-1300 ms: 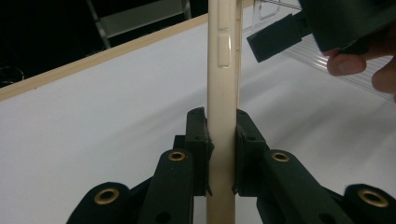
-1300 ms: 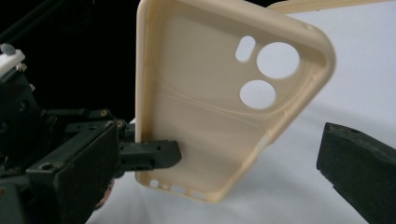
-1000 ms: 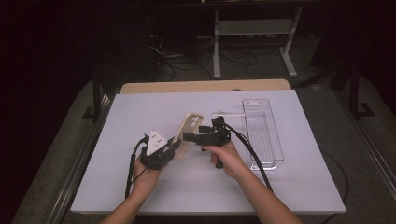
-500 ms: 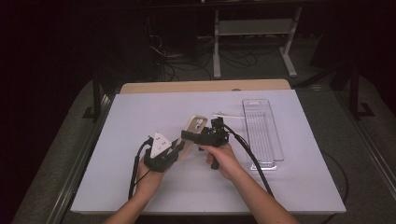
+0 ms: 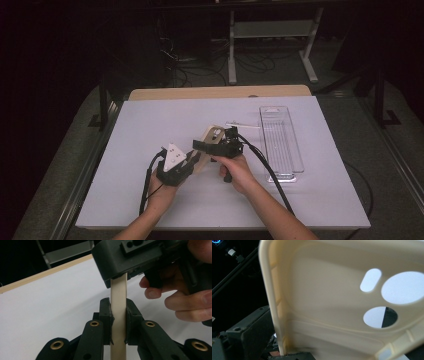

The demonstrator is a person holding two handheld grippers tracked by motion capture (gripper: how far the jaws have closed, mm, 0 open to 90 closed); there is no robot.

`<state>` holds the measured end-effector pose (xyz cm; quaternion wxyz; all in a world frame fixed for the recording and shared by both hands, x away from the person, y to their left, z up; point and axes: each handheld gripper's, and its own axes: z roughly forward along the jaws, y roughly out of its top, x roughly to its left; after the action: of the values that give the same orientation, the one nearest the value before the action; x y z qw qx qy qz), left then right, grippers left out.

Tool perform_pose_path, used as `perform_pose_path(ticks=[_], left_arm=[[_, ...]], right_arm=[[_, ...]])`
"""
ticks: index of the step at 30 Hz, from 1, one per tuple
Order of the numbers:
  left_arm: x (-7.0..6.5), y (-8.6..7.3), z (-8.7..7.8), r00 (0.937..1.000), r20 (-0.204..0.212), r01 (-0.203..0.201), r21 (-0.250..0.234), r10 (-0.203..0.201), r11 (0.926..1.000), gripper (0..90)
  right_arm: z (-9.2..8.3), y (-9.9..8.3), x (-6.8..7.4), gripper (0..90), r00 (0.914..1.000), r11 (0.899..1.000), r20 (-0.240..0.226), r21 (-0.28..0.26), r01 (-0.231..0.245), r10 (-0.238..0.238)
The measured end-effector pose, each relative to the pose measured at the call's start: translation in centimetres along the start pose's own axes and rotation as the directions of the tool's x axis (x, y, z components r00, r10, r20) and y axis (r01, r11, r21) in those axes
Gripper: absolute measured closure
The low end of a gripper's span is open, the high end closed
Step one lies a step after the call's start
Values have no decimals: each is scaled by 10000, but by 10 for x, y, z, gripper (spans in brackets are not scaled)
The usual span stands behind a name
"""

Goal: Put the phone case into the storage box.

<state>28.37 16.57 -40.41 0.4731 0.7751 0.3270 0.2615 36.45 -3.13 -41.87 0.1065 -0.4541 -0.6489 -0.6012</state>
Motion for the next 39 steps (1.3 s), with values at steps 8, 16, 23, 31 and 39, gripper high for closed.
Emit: perform_pose_path(ticks=[8, 16, 23, 31, 39], left_arm=[[0, 0, 0, 9999, 17, -105, 22, 105, 9999, 788], [0, -1, 1, 9999, 66, -143, 93, 142, 9999, 787], [-1, -2, 3, 9996, 288, 5, 234, -12, 9997, 744], [4, -1, 2, 9982, 588, 89, 494, -118, 9987, 564], [12, -1, 1, 9928, 1181, 50, 1094, -180, 9940, 364]], right_arm=[[0, 0, 0, 19, 10000, 9999, 3, -69, -85, 85], [-2, 0, -2, 67, 9999, 9998, 34, -148, -132, 133], [-2, -1, -3, 78, 9999, 9998, 100, -167, -78, 79], [-4, 0, -4, 82, 9997, 9997, 220, -241, -44, 49], [-5, 1, -3, 86, 9994, 9996, 334, -262, 67, -59]])
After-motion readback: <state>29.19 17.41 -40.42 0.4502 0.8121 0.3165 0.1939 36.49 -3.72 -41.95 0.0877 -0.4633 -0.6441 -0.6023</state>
